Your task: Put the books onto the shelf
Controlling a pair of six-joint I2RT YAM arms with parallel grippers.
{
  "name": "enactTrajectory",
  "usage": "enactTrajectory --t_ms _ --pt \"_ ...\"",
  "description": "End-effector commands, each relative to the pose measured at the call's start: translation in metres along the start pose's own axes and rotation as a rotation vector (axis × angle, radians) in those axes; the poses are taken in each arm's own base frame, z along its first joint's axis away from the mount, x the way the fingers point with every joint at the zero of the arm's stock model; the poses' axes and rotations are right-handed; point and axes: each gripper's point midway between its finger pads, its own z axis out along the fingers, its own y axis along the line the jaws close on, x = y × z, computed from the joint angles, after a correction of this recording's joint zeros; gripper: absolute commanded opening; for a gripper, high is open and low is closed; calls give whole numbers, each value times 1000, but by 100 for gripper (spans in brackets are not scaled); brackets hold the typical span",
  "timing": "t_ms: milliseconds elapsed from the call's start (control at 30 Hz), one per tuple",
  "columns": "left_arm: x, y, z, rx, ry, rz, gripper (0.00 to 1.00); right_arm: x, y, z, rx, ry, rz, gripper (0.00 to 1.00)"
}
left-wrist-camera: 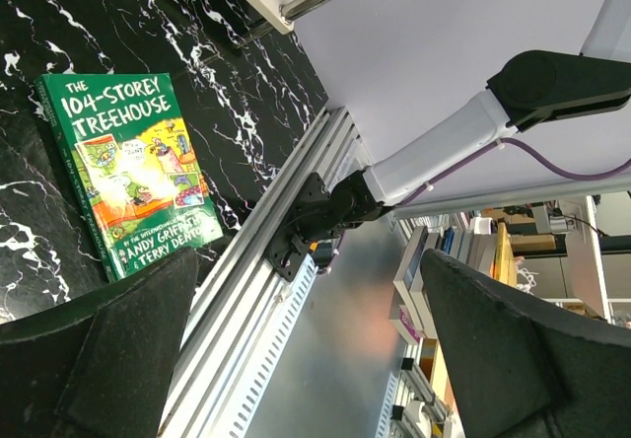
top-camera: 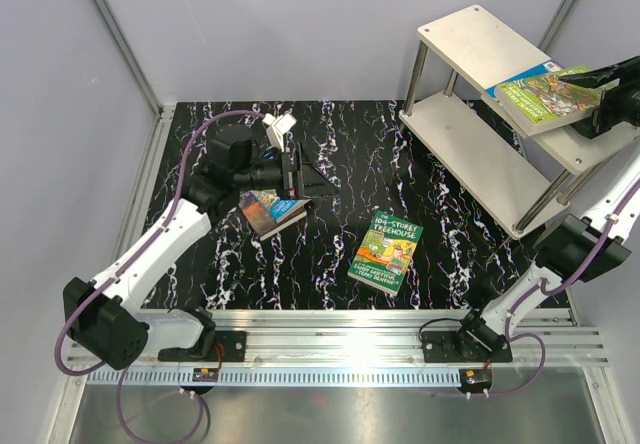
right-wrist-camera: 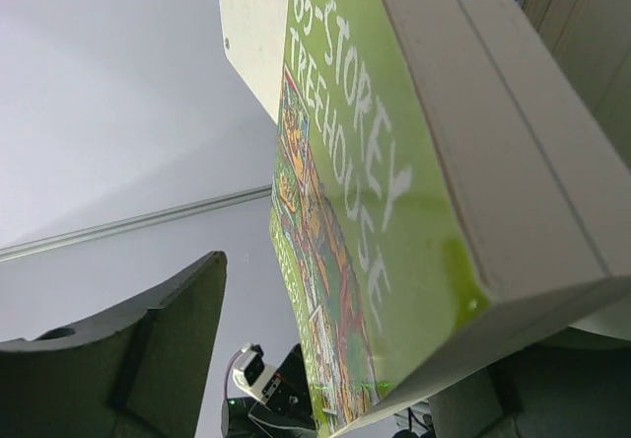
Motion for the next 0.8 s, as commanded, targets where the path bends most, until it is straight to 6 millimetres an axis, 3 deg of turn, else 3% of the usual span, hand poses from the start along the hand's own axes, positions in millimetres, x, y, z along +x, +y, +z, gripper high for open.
enactTrajectory --t_ms 0,200,333,367,500,767 --pt "-3 -5 2 47 15 33 99 9 -23 -8 112 -14 47 80" --pt "-3 -2 7 58 47 18 99 19 -53 -15 250 -1 102 83" --pt "-2 0 11 57 66 8 99 24 -67 -24 343 -20 49 84" --pt "-2 1 11 56 69 3 99 23 -70 -27 362 -35 32 92" --pt "-5 2 15 63 82 -8 99 16 -94 -33 488 -85 34 96" --pt "-10 8 25 61 123 -18 99 14 -103 -37 545 -111 37 98"
